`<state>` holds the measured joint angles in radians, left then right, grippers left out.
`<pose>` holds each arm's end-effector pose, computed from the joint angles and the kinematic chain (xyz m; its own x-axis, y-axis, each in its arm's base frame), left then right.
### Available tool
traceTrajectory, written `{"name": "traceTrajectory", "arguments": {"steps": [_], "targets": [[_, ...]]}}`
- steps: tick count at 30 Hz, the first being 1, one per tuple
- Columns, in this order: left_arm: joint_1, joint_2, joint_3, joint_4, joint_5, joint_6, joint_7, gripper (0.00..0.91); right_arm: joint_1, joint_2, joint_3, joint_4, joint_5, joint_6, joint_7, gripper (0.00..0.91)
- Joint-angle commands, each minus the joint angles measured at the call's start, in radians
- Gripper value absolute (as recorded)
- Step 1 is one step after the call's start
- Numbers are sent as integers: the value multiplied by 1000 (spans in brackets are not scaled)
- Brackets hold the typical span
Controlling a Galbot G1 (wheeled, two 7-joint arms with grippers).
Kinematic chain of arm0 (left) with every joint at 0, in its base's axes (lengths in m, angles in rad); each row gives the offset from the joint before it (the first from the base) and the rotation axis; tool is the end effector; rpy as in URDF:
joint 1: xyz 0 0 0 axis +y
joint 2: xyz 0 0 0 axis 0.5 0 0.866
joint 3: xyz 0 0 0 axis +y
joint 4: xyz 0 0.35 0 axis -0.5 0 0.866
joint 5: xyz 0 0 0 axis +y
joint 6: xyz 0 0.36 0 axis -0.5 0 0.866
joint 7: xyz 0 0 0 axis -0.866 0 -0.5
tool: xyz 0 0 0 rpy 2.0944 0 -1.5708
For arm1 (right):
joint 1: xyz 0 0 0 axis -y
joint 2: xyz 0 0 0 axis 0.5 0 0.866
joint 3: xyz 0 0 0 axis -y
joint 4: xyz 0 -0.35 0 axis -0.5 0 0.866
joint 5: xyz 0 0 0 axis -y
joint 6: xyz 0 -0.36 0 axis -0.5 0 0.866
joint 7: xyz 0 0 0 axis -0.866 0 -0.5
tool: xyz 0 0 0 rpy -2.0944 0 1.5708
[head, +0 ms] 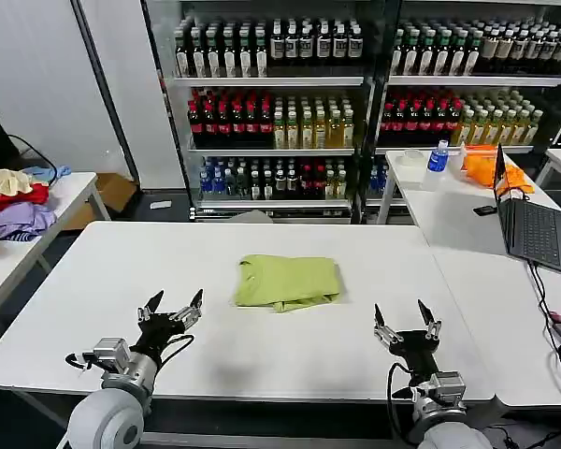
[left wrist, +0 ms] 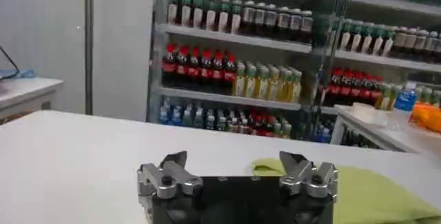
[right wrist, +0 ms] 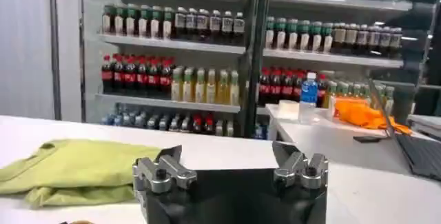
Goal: Fold and organize the clothes.
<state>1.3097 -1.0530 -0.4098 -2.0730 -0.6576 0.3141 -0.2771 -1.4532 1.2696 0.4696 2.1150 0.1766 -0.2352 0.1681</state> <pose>0.2583 0.0563 -0.2468 -0.9687 0.1115 0.2216 0.0831 0.9876 -0.1333 0.2189 -0.0327 -0.2695 -0.9933 -0.0129 0.1148 -0.0243 0.9948 -0.0985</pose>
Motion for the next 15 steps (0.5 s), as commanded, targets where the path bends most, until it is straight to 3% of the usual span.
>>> {"name": "traceTrajectory", "arguments": {"steps": [1,15], "targets": [[5,-2,8,0,13,-1,7,907,-30,2,13,33,-8,-7,-9,907],[-33,7,35,16,82,7,32,907,6,17,-10,-10,-15,-25,-3,907]]}}
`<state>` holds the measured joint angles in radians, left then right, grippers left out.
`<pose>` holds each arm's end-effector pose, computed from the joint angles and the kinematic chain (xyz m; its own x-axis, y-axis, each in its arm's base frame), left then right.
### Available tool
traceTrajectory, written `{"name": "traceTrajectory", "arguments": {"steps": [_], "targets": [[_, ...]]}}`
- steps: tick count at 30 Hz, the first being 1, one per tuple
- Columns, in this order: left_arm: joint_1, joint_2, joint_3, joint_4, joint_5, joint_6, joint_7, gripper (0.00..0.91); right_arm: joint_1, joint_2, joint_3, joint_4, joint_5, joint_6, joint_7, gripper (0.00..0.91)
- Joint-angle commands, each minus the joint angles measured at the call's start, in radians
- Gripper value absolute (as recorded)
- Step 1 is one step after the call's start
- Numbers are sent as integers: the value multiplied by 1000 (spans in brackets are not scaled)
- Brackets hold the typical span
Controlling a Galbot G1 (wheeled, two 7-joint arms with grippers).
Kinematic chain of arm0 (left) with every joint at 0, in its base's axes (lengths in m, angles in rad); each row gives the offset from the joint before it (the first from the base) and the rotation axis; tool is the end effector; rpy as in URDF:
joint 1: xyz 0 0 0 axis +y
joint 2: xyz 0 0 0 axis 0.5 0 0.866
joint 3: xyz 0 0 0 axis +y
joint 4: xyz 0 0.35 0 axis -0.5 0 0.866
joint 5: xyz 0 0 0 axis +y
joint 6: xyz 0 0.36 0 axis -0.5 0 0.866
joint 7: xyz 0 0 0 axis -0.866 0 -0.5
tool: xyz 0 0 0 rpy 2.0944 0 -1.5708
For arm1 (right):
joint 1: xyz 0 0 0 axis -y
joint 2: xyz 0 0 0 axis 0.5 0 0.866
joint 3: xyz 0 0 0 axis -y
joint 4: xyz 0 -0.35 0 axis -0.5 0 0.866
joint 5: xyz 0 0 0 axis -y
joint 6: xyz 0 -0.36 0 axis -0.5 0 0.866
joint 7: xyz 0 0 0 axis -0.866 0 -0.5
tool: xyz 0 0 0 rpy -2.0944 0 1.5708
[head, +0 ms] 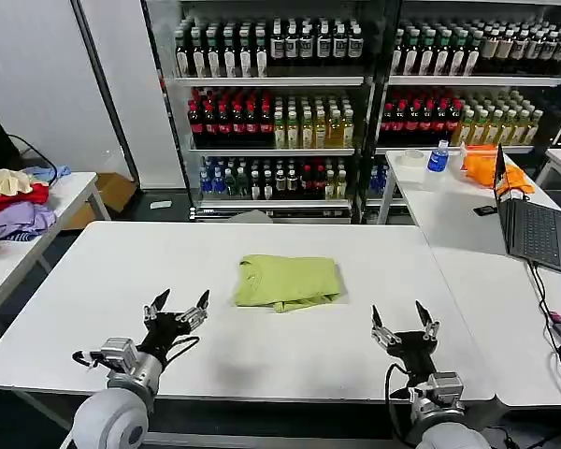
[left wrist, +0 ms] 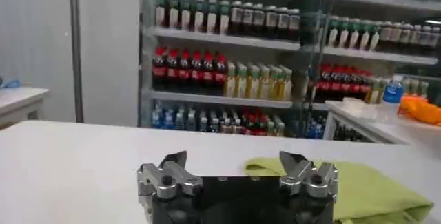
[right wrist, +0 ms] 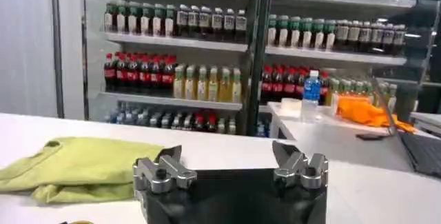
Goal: Fold and organize the clothes.
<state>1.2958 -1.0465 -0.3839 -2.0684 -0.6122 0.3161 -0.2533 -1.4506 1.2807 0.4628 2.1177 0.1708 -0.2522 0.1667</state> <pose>0.2603 0.0511 -0.2479 -0.9666 0.1405 0.2145 0.1230 0.9880 -0.0931 0.2190 -0.0287 -0.2689 -0.9918 -0.0152 0.1271 -0.0272 0.9952 -0.0937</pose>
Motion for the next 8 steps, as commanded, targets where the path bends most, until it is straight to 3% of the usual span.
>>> {"name": "traceTrajectory", "arguments": {"steps": [1,8], "targets": [[-21,1,13,12,37,6,11,907,4,5,-3,-13,-9,-7,-4,907],[-37,-2,24,33,38,12,19,907,18,10,-7,-26,22,-1,-6,907]]}}
